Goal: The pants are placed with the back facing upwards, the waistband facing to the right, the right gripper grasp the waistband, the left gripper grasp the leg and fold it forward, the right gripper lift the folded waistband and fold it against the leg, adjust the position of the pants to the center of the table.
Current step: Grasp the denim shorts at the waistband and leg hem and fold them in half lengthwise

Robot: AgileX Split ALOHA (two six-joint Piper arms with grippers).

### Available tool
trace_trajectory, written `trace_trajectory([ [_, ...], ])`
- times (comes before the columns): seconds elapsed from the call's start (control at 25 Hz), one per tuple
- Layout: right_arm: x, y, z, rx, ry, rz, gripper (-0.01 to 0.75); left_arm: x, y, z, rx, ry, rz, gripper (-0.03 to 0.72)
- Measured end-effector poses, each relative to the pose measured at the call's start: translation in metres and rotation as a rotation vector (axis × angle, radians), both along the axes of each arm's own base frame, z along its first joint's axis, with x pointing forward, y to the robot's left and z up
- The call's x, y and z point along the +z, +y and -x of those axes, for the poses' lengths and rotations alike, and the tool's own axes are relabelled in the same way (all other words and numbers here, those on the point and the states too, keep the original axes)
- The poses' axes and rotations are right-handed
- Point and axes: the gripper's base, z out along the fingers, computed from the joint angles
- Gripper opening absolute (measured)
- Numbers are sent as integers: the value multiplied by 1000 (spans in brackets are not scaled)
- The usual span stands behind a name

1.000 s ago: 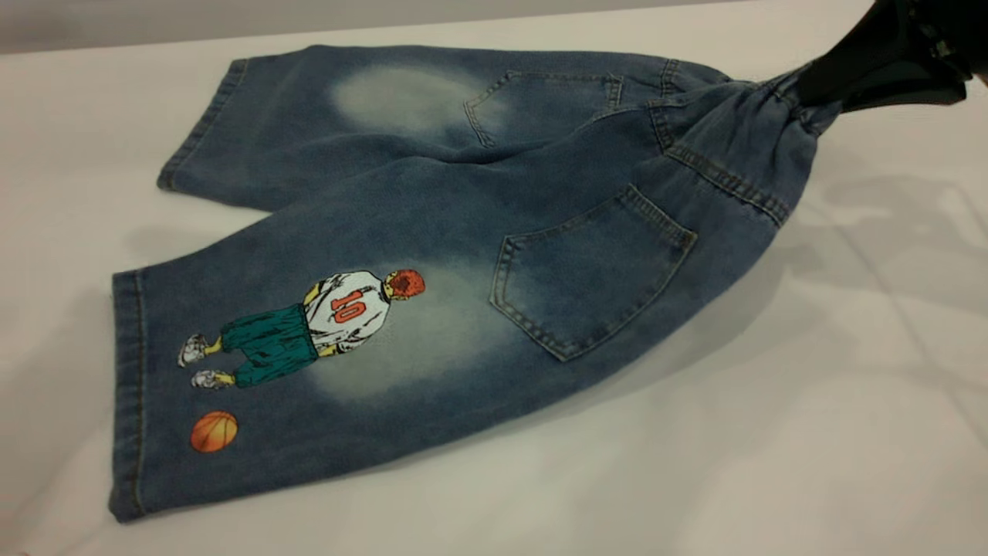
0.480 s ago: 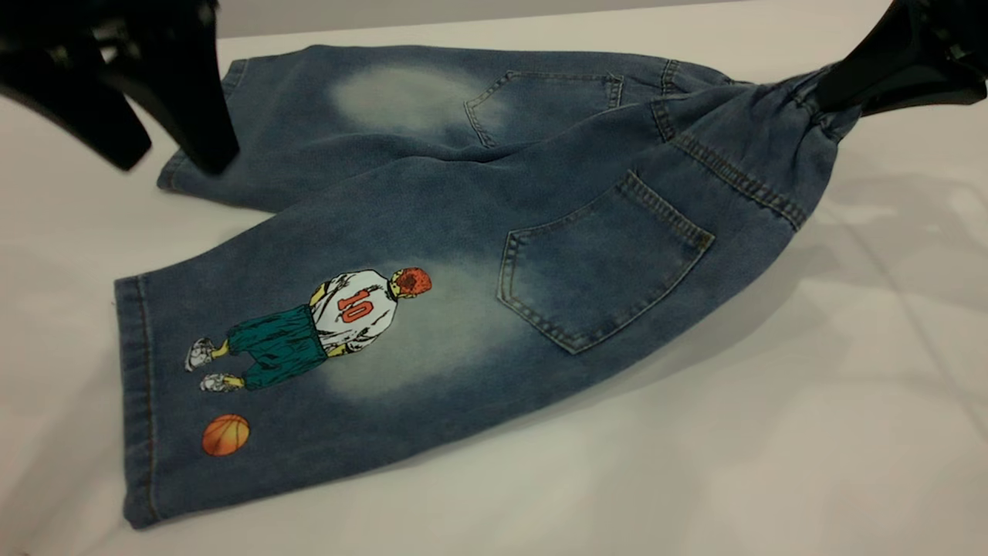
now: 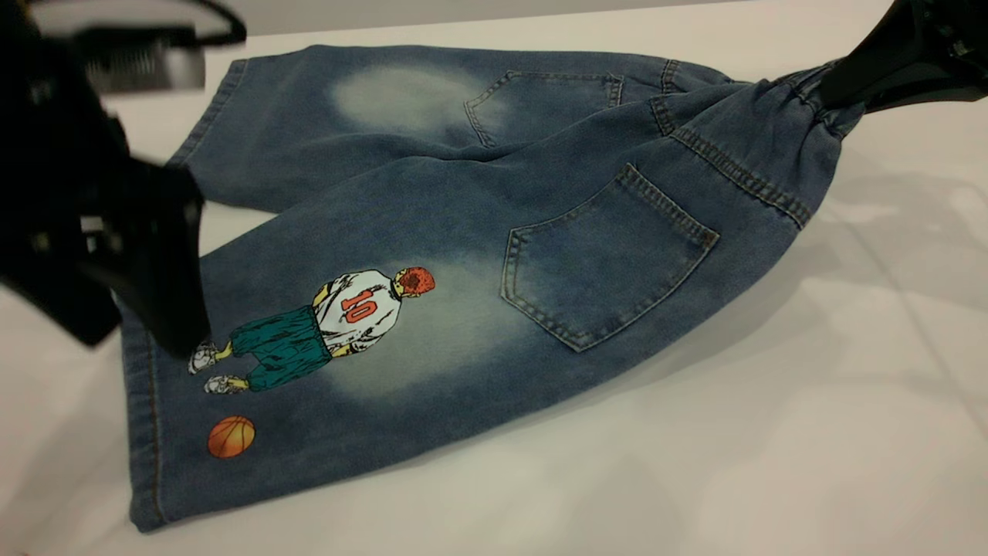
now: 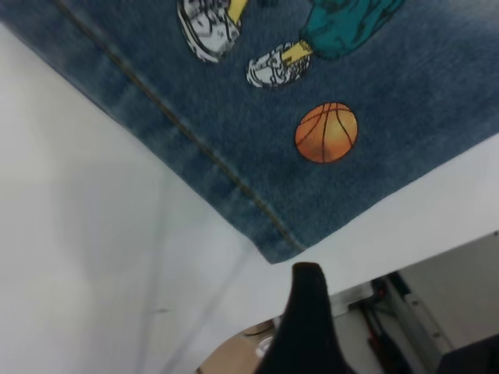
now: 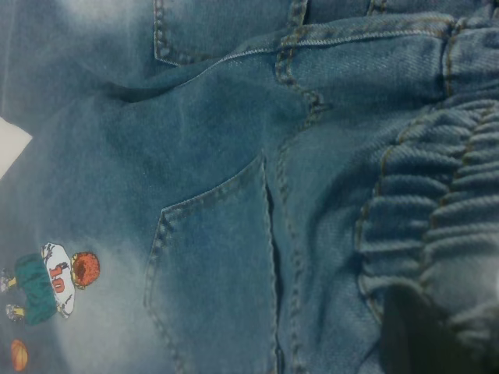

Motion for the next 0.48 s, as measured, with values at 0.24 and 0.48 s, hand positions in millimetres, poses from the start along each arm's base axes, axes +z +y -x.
trace_trajectory([
  [0.24,0,0,0,0,0,0,36,-29,9,29,57,10,-9,546],
  [0.48,0,0,0,-1,-1,0,36,-40,13,35,74,-41,-19,546],
])
